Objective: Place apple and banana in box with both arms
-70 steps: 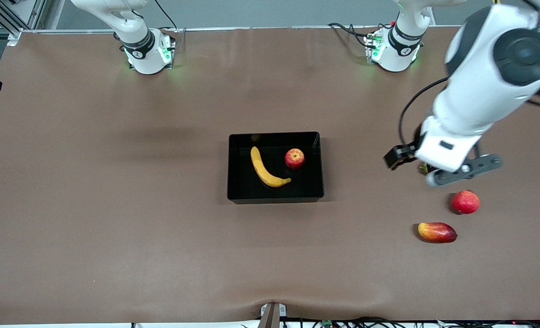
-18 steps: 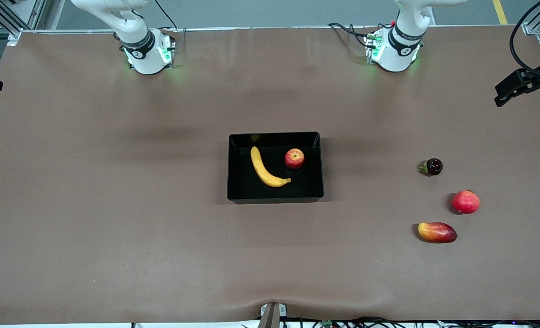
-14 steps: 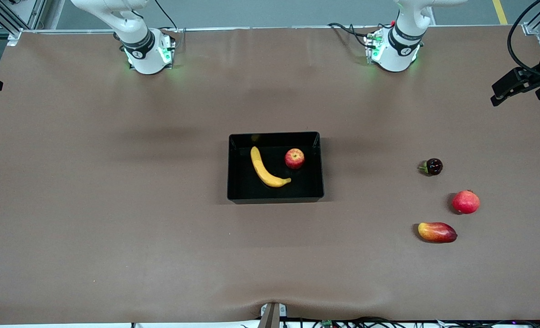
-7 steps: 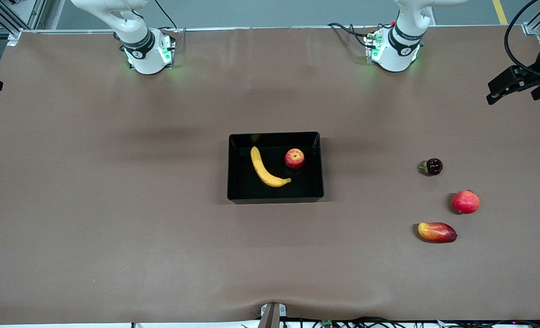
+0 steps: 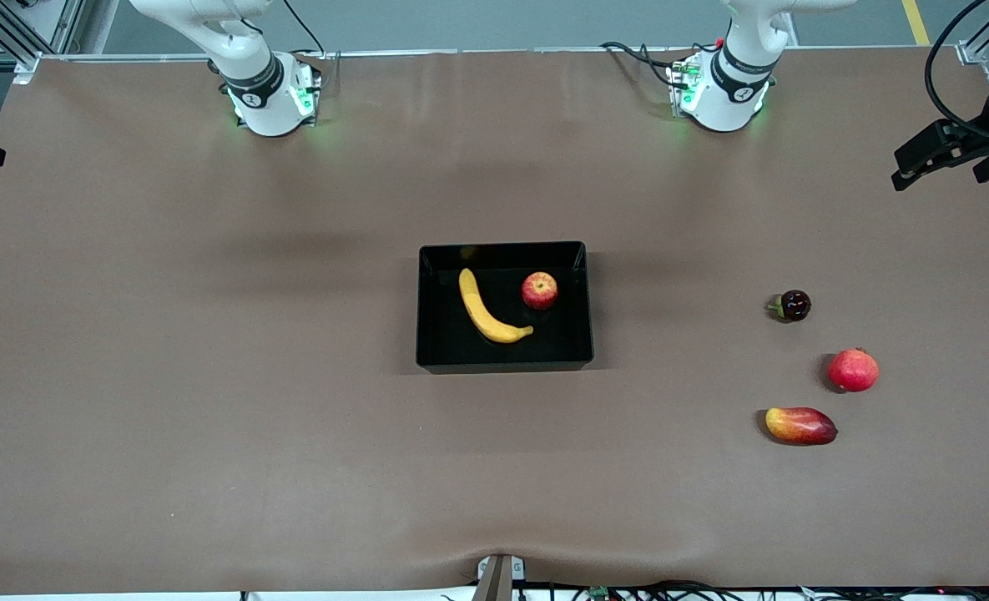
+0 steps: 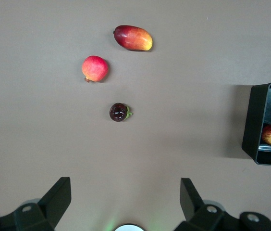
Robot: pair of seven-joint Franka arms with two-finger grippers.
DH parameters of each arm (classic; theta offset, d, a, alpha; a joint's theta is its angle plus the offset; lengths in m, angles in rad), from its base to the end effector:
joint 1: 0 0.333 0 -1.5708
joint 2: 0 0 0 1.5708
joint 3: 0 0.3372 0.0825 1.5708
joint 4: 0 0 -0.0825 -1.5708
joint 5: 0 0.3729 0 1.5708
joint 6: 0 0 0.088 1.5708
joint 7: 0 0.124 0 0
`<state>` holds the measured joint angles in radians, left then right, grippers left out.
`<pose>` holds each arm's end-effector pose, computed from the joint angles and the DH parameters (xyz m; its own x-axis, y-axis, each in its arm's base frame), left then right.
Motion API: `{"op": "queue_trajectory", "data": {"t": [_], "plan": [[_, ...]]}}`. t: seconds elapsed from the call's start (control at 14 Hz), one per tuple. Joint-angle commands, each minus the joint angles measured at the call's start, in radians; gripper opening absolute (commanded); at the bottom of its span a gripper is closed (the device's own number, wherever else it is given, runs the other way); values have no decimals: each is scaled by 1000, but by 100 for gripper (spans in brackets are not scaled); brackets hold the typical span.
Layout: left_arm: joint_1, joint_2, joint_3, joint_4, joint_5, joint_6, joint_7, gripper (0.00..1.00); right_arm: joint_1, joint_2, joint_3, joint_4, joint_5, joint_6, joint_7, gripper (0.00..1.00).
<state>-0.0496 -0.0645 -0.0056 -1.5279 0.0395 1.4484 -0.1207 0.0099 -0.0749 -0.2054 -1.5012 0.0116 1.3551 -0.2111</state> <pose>0.5081 -0.0229 0.6716 0.9975 0.0702 -0.0100 0.0697 -0.9967 -0.0411 0.4836 -0.0992 0.6800 0.9977 0.0201 -0.0654 0.0174 -0.9990 -0.0414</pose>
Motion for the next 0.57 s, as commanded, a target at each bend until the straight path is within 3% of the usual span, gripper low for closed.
{"op": "queue_trajectory", "data": {"t": [0.0,0.5], "plan": [[-7,8,10,11,-15,-14,7,100,-16,9,9,18,-7,-13,-16,100],[-7,11,10,12,-9,-14,-23,100,-16,9,9,18,-7,-13,-16,100]]}}
